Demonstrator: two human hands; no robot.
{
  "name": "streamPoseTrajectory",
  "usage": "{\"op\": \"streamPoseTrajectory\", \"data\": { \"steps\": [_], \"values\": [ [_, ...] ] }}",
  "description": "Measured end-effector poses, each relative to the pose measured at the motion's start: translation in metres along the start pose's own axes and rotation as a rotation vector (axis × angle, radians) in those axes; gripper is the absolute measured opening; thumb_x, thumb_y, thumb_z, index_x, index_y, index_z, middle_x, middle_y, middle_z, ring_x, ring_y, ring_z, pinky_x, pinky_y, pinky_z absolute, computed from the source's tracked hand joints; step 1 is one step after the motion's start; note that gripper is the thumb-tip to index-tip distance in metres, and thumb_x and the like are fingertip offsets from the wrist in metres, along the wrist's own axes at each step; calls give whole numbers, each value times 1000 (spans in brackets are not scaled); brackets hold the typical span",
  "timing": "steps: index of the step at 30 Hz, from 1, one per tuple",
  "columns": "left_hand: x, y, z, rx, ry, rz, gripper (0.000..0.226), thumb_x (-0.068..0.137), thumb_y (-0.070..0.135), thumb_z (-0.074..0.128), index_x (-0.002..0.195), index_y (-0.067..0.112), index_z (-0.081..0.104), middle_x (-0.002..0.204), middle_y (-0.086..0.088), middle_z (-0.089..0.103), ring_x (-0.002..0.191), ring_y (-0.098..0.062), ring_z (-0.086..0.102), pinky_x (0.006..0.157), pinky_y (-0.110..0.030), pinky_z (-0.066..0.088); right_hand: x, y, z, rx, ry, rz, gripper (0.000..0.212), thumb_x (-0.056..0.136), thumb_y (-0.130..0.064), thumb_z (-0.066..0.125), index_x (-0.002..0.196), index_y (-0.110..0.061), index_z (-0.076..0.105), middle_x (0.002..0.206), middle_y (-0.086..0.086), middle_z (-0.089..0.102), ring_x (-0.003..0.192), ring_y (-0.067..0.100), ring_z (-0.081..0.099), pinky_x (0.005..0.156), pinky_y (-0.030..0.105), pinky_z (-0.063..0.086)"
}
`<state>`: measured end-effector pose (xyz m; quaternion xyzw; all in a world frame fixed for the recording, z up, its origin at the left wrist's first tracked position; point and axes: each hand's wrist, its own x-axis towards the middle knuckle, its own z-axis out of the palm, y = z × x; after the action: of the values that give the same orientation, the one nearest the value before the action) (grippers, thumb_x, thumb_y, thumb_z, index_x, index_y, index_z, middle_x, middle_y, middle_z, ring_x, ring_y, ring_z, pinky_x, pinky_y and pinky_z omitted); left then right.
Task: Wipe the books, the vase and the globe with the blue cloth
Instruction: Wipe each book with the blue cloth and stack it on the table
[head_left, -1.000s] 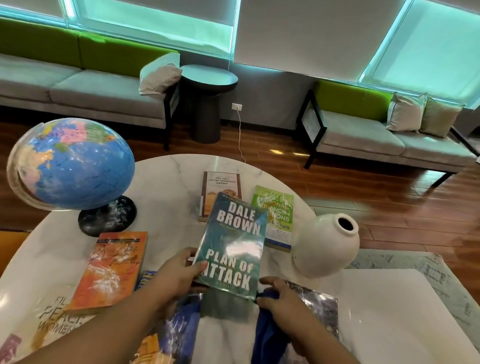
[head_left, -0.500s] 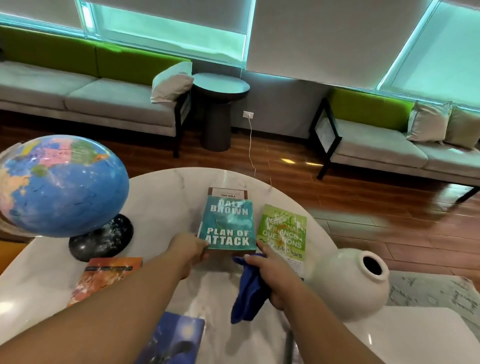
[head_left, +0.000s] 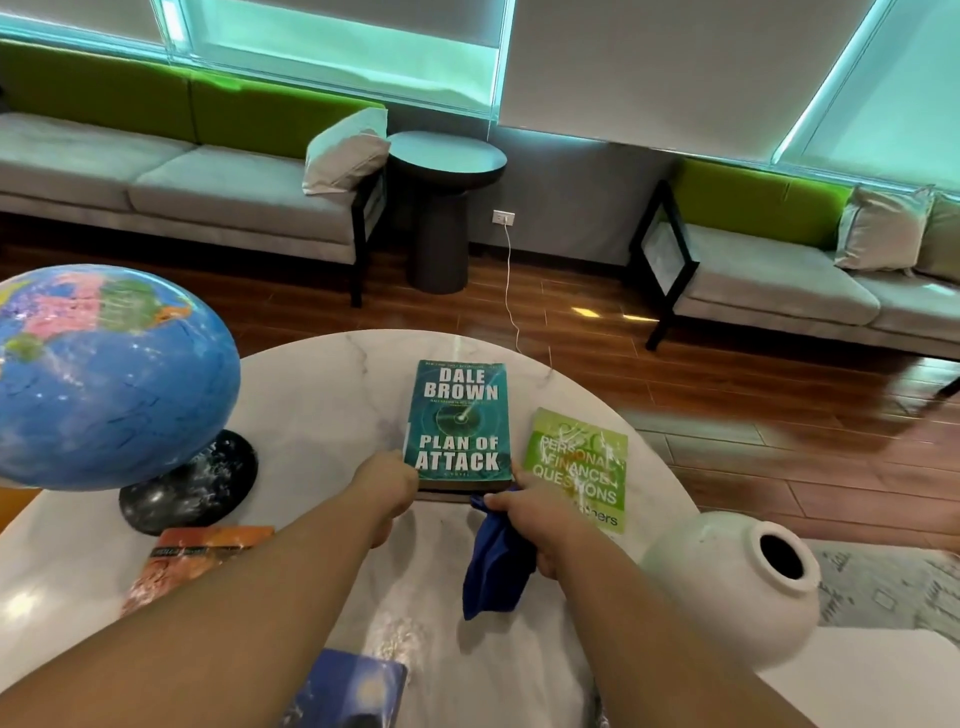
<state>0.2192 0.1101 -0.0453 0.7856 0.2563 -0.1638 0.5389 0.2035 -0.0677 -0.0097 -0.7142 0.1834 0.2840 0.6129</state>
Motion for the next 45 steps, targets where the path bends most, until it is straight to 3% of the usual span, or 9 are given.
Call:
{"op": "streamPoseTrajectory", "data": {
  "steps": [3, 7, 12, 16, 20, 26, 31, 41, 45],
  "values": [
    [2, -9, 2, -28, -5, -16, 41, 82, -2, 40, 110, 16, 63, 110, -12, 66, 99, -28, 59, 90, -39, 52, 1, 5, 4, -72, 32, 14, 37, 90, -2, 59, 125, -14, 55, 96, 10, 67, 87, 25, 67, 72, 34, 59],
    [-14, -5, 5, -12, -4, 21, 36, 87, 1, 45, 114, 19, 60, 112, -8, 63, 98, -25, 56, 79, -32, 46, -8, 5, 4, -57, 13, -4, 62, 91, -3, 57, 143, -32, 37, 90, 2, 62, 72, 19, 60, 54, 22, 51],
    [-36, -4, 14, 82, 251, 267, 35, 89, 1, 49, 118, 16, 61, 110, -7, 64, 90, -24, 59, 75, -28, 47, -21, 28, 5, -18, 108, -31, 68, 90, -11, 56, 147, -34, 29, 107, 1, 61, 79, 19, 60, 64, 28, 51],
    [-53, -11, 39, 33, 56, 275, 28, 95, 4, 48, 113, 14, 67, 110, 0, 64, 96, -13, 57, 86, -24, 47, -37, 65, -3, -209, 288, -74, 69, 89, -19, 57, 150, -27, 25, 151, -1, 26, 129, 24, 39, 105, 34, 41],
    [-48, -22, 67, 54, -161, 119, 31, 95, 9, 49, 123, 12, 62, 120, -6, 62, 110, -20, 58, 100, -34, 46, -43, 82, -17, -361, 406, -50, 76, 89, -24, 57, 152, -21, 15, 157, 4, 5, 144, 25, 14, 116, 33, 22],
    [-40, -7, 88, 80, -234, 14, 27, 95, 9, 45, 72, 25, 48, 84, -5, 59, 85, -22, 53, 84, -37, 51, -32, 92, -25, -284, 420, 7, 86, 84, -29, 64, 152, -26, 11, 156, 4, -1, 142, 30, 17, 113, 44, 31],
    [-37, 4, 97, -11, -225, -150, 16, 90, 5, 50, 97, 4, 65, 81, -11, 52, 59, -16, 40, 54, -26, 38, -31, 91, -25, -318, 396, 24, 89, 81, -29, 68, 152, -24, 14, 156, 5, -6, 143, 30, 11, 113, 43, 30],
    [-35, 11, 119, -334, -144, -251, 19, 95, 1, 46, 91, 2, 65, 92, -18, 72, 71, -27, 69, 67, -31, 57, -47, 93, -30, -346, 359, -8, 87, 84, -28, 64, 153, -22, 11, 158, 3, -9, 146, 26, 7, 116, 39, 24],
    [-42, 8, 116, -340, -113, -222, 23, 93, -5, 44, 86, 3, 65, 83, -18, 73, 64, -29, 72, 71, -42, 61, -63, 91, -28, -345, 390, -87, 79, 86, -29, 61, 151, -23, 17, 156, 4, 12, 143, 22, 16, 116, 37, 24]
  ]
}}
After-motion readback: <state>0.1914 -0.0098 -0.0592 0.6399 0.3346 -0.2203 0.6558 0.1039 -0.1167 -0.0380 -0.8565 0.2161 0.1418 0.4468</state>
